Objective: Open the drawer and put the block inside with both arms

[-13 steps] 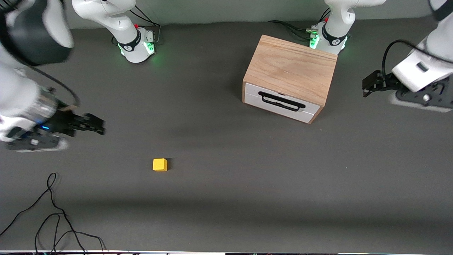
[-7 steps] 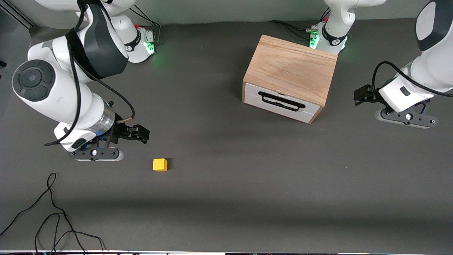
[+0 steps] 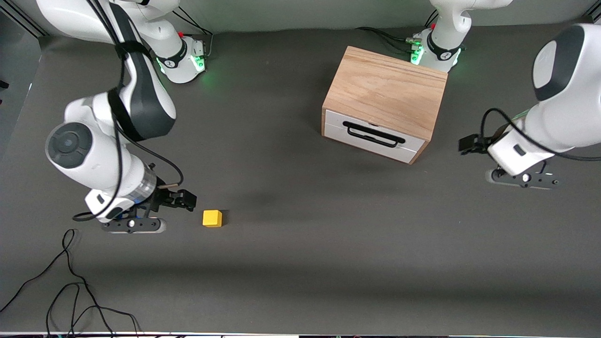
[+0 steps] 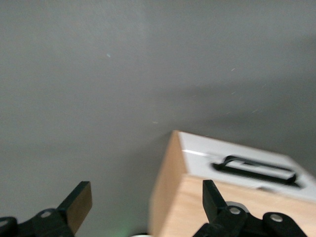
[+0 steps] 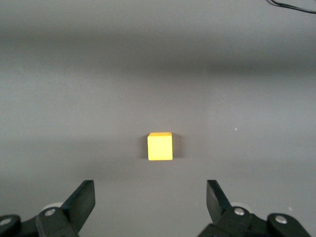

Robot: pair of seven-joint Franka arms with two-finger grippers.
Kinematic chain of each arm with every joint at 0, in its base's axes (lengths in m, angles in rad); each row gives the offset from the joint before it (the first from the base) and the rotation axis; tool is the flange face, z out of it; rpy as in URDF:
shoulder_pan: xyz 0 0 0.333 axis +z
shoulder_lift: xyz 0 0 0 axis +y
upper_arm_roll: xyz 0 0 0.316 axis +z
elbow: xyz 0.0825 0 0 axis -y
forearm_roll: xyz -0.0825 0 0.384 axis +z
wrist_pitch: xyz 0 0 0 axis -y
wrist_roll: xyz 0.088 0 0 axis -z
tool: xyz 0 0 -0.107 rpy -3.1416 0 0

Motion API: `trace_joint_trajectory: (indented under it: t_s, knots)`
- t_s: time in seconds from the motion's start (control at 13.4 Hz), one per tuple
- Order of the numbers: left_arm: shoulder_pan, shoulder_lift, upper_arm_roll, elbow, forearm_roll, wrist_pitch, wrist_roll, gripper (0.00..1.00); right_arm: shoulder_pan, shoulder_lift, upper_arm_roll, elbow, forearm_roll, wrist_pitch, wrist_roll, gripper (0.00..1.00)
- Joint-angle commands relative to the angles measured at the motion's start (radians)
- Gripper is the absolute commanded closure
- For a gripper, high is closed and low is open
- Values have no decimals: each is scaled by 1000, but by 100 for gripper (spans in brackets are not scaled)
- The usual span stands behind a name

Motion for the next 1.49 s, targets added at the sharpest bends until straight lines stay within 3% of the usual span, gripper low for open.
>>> trace_joint_trajectory:
  t_s: [0.0, 0.15, 0.37, 0.6, 0.97, 1.27, 1.42]
  knots:
    - [-30, 25, -2, 34, -85, -8, -333, 0, 6, -18, -5, -163, 18, 168, -20, 0]
    - [-91, 31, -6, 37, -85, 0, -542, 0, 8, 16, -5, -228, 22, 291, -20, 0]
    - [-171, 54, -5, 40, -68, 31, -935, 0, 8, 85, -3, -231, 42, 337, -14, 0]
    - [-228, 72, -6, 35, 19, 31, -969, 0, 10, 143, -3, -230, 82, 375, -16, 0]
    - [-228, 149, -6, 34, -46, 43, -1012, 0, 14, 218, 0, -222, 81, 452, -17, 0]
    - [-265, 253, -8, -5, -97, 205, -1072, 0, 14, 275, 0, -221, 79, 507, -28, 0]
    - [-291, 299, -8, -18, -97, 227, -1072, 0, 14, 286, 0, -222, 79, 509, -28, 0]
